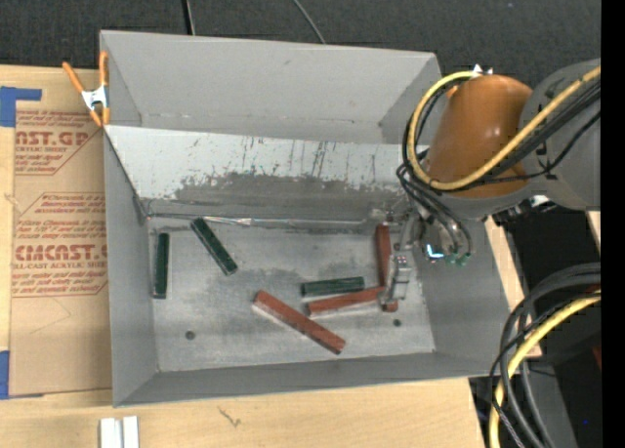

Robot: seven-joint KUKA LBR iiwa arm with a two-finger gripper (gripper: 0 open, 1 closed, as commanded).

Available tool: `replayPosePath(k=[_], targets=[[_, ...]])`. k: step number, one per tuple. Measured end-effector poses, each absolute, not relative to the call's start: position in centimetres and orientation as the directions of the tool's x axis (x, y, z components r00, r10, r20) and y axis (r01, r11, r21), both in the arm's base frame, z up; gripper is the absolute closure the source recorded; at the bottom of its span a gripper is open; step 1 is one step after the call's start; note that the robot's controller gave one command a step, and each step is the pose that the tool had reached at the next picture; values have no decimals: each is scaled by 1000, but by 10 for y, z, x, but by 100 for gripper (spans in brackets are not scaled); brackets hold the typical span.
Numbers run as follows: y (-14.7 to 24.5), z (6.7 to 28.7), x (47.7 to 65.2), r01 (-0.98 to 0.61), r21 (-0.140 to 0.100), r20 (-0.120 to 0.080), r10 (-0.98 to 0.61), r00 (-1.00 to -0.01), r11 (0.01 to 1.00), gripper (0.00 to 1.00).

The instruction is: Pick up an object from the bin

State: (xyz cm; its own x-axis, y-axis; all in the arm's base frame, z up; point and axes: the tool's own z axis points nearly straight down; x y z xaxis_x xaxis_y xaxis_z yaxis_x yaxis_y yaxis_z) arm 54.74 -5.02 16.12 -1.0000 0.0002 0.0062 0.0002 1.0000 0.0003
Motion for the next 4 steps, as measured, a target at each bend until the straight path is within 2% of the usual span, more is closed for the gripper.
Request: replayPosePath(k=[1, 2, 3, 4], targets=[[-50, 166, 549, 0, 0, -1, 0, -1000, 1000, 0], [-58, 118, 542, -20, -1, -9, -20, -1000, 1000, 0], [-47, 70, 546, 109, 1, -1, 109, -994, 994, 100], [-47, 70, 546, 108, 0, -1, 108, -994, 994, 100]])
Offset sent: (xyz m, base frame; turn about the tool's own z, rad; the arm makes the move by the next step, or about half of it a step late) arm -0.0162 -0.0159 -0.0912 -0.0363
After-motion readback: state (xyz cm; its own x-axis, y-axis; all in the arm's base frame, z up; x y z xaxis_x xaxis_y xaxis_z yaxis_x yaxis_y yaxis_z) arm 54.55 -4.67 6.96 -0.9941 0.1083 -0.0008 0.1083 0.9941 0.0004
